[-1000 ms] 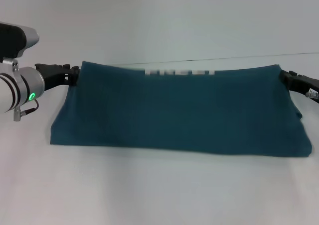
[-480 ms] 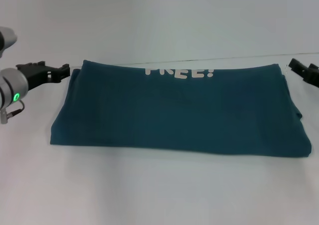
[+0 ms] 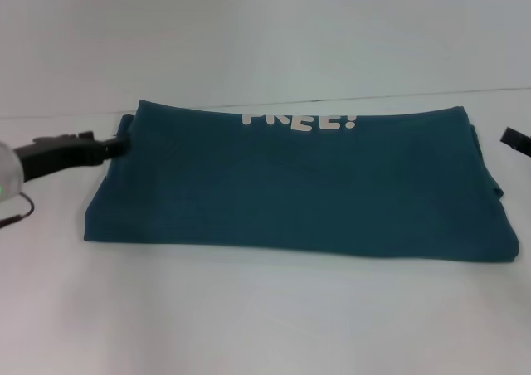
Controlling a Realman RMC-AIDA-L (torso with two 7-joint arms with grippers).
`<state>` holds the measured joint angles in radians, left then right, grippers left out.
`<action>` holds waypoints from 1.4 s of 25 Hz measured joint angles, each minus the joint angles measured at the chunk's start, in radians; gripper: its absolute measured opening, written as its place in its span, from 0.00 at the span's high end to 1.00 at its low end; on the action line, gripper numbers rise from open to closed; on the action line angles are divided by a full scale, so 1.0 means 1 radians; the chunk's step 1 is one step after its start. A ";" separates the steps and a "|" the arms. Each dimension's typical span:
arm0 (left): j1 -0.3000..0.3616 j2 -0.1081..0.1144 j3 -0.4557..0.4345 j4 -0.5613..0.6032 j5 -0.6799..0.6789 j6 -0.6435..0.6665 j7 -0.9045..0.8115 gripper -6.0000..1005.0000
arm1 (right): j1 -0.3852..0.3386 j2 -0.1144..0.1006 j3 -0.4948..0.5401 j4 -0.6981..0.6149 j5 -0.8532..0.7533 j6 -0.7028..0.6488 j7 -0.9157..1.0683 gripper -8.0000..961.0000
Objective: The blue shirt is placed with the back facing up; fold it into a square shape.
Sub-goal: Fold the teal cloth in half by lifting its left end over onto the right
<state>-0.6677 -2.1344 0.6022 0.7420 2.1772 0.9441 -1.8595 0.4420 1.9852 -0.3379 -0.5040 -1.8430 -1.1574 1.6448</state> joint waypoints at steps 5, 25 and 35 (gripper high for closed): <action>0.066 0.019 0.001 0.066 0.005 0.171 -0.078 0.25 | -0.058 -0.037 -0.106 -0.083 -0.051 -0.106 0.198 0.29; 0.126 0.012 0.016 0.066 0.079 0.126 -0.137 0.26 | -0.003 -0.107 -0.111 -0.168 -0.335 -0.263 0.517 0.29; 0.086 0.011 0.081 -0.007 0.122 -0.026 -0.140 0.26 | 0.000 -0.099 -0.105 -0.165 -0.337 -0.260 0.527 0.29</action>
<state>-0.5813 -2.1231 0.6829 0.7345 2.2992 0.9181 -1.9997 0.4420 1.8865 -0.4432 -0.6694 -2.1797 -1.4170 2.1717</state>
